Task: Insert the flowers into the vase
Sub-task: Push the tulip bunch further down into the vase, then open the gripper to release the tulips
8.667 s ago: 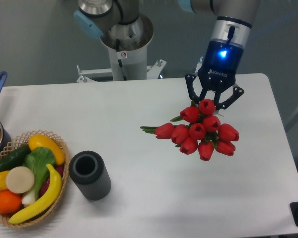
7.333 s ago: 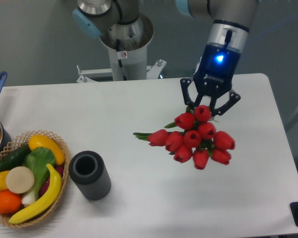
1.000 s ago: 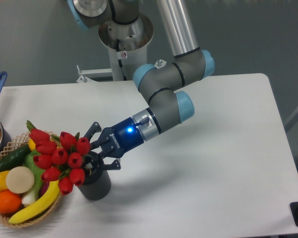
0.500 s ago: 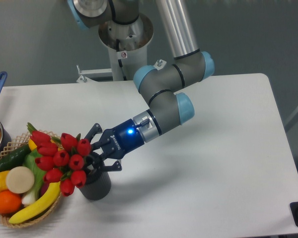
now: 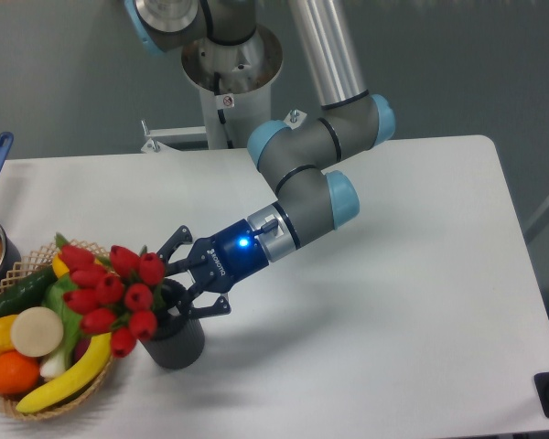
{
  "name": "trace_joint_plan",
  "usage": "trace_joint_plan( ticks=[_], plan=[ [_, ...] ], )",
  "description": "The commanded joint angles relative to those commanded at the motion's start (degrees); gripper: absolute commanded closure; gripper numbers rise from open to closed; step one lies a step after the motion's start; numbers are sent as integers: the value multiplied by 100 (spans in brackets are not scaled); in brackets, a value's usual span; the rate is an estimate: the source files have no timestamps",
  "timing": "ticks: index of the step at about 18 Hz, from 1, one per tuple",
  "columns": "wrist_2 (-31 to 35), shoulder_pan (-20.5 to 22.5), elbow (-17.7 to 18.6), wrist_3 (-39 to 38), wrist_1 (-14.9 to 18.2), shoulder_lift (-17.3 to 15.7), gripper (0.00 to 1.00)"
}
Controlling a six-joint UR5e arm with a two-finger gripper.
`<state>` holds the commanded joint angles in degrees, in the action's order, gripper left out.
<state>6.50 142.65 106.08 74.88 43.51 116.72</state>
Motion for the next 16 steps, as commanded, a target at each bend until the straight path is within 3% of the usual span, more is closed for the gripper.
trace_joint_plan(
  ticks=[9,13,16],
  plan=[
    [0,62,176,273,0,-105,24],
    [26,105,211,290,9,-193,0],
    [307,228,360,343,9,-412,0]
  ],
)
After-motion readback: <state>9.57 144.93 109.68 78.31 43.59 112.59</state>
